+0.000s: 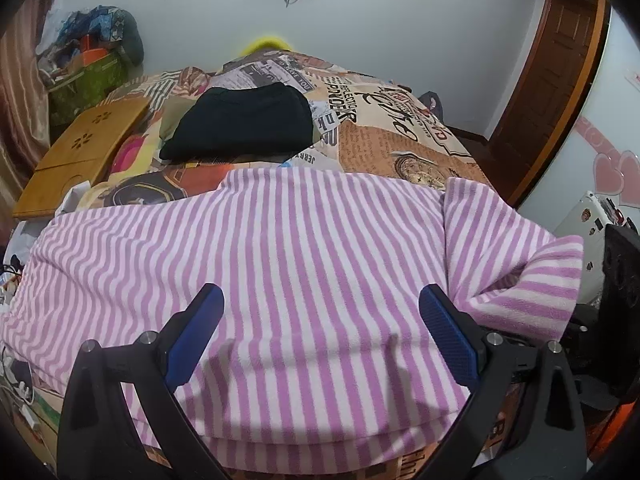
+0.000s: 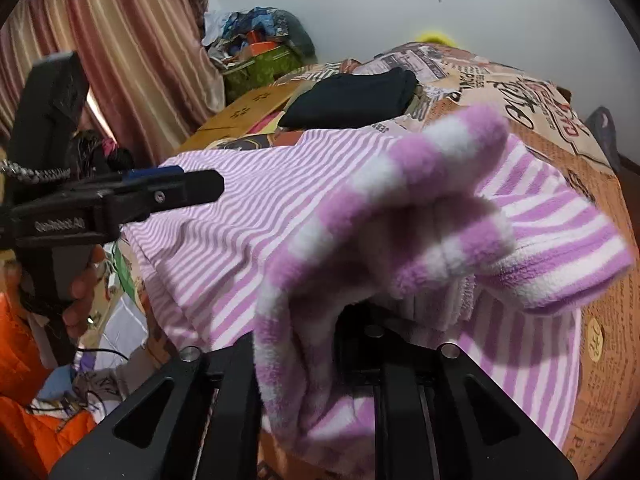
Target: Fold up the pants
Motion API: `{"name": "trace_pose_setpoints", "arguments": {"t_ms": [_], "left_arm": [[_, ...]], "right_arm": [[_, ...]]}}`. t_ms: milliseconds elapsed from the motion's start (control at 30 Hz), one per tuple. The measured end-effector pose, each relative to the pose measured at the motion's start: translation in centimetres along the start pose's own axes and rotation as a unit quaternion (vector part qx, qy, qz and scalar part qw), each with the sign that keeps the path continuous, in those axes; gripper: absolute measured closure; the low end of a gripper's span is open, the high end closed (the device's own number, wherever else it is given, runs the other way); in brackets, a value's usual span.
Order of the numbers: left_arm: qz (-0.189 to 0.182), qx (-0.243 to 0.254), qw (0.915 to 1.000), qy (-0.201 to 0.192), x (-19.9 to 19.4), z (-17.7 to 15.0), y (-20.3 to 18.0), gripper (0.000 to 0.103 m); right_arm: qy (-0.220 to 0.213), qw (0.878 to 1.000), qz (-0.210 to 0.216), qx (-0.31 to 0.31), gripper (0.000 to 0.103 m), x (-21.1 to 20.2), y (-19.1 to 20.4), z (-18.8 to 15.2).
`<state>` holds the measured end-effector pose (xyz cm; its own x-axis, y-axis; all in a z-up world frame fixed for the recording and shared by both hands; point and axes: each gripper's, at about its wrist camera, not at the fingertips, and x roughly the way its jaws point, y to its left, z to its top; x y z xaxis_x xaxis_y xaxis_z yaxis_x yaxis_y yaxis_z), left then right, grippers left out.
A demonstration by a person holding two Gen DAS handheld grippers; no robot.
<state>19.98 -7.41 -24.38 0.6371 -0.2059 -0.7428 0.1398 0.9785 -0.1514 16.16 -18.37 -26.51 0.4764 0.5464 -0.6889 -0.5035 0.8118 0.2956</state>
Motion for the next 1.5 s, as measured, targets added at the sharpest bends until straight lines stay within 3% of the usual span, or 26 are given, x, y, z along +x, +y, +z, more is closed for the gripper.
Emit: {"name": "trace_pose_setpoints", "arguments": {"t_ms": [67,233,700,900,1000,1100,1233,1500], "left_arm": [[-0.001,0.003,1.0000,0.000,0.0,0.1,-0.2,0.004],[-0.006,0.016,0.9999,-0.001,0.2,0.3,-1.4,0.004],[-0.014,0.053,0.9985,0.006,2.0,1.6,-4.6,0.004],[-0.011,0.055,0.9984,0.012,2.5,1.8,-4.9,0.004],[-0.008,0.055,0.9984,0.009,2.3,1.9,-4.7,0.004],[-0.002,0.053,0.9986,0.004,2.2,2.0,-4.0,0.004],[0.002,0.045,0.9990,0.000,2.1,2.1,-2.8,0.004],[0.007,0.003,0.9999,-0.009,2.0,2.3,0.8,0.004]], "right_arm": [[0.004,1.000,0.007,0.013,0.074,-0.7,-0.5,-0.1],[-0.001,0.999,-0.020,0.026,0.061,-3.6,-1.2,-1.4],[-0.035,0.991,-0.114,0.062,0.058,-11.7,-6.8,-3.4],[-0.029,0.987,-0.145,0.069,0.058,-10.2,-9.5,-2.6],[0.006,0.984,-0.169,0.056,0.058,-7.2,-10.5,-1.9],[0.024,0.987,-0.144,0.063,0.058,-4.7,-10.9,-1.0],[0.007,0.992,-0.119,0.032,0.058,-4.0,-8.8,1.3],[0.008,1.000,-0.016,-0.001,0.058,0.6,-4.8,8.0]]}}
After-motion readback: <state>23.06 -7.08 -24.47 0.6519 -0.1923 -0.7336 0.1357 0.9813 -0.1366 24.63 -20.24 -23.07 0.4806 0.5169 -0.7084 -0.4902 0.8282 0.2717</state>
